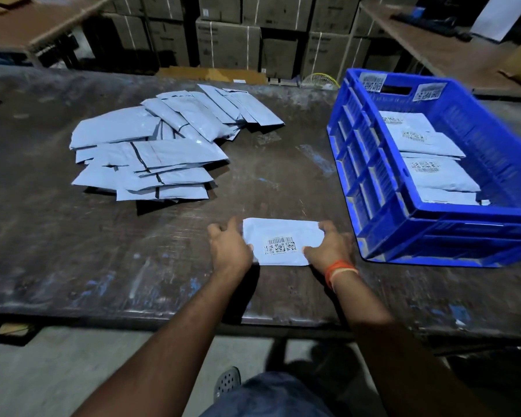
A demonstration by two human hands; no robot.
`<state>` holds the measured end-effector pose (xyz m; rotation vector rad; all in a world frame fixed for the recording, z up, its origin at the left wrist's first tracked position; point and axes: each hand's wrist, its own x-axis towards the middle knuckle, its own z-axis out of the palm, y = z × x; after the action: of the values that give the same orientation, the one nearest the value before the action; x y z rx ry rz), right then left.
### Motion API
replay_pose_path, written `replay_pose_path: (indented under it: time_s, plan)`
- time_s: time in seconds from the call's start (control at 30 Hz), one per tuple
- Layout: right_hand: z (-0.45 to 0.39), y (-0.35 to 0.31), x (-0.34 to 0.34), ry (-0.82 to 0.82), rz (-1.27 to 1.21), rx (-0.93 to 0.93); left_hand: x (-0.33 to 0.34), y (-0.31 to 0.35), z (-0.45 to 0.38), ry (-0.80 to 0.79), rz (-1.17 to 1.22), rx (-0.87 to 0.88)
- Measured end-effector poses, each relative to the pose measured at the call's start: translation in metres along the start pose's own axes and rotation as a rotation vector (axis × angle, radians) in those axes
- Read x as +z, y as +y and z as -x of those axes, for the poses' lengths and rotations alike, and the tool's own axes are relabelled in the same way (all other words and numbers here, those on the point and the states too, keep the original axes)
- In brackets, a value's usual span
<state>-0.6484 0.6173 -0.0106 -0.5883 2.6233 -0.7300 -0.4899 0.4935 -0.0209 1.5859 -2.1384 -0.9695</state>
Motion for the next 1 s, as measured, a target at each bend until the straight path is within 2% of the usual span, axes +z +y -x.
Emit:
replay_pose_path:
  time_s: [0.1, 0.27, 0.5, 0.57, 0.7, 0.83, 1.0]
  plan:
    - [-0.007, 0.008, -0.003, -0.069, -0.161, -0.004, -0.005, -0.002, -0.005, 0.016, 0.065, -0.010]
    - [0.003, 0.002, -0.006, -0.066, -0.314, -0.047, -0.008, -0.013, -0.018, 0.032, 0.167, -0.019]
    - [0.001, -0.005, -0.011, -0.111, -0.676, -0.125, -0.017, -0.023, -0.031, 0.064, 0.308, 0.059]
    - [0.001, -0.004, -0.009, -0.116, -0.704, -0.184, -0.022, -0.024, -0.032, 0.062, 0.396, 0.052]
    - [0.004, -0.008, -0.006, -0.185, -0.752, -0.181, -0.033, -0.028, -0.039, 0.071, 0.479, 0.029]
    - [0.002, -0.022, -0.013, -0.188, -0.767, -0.181, -0.051, -0.029, -0.052, 0.038, 0.529, 0.050]
    - [-0.012, -0.047, -0.051, 0.012, -0.564, -0.345, -0.090, 0.009, -0.059, 0.083, 0.525, 0.179]
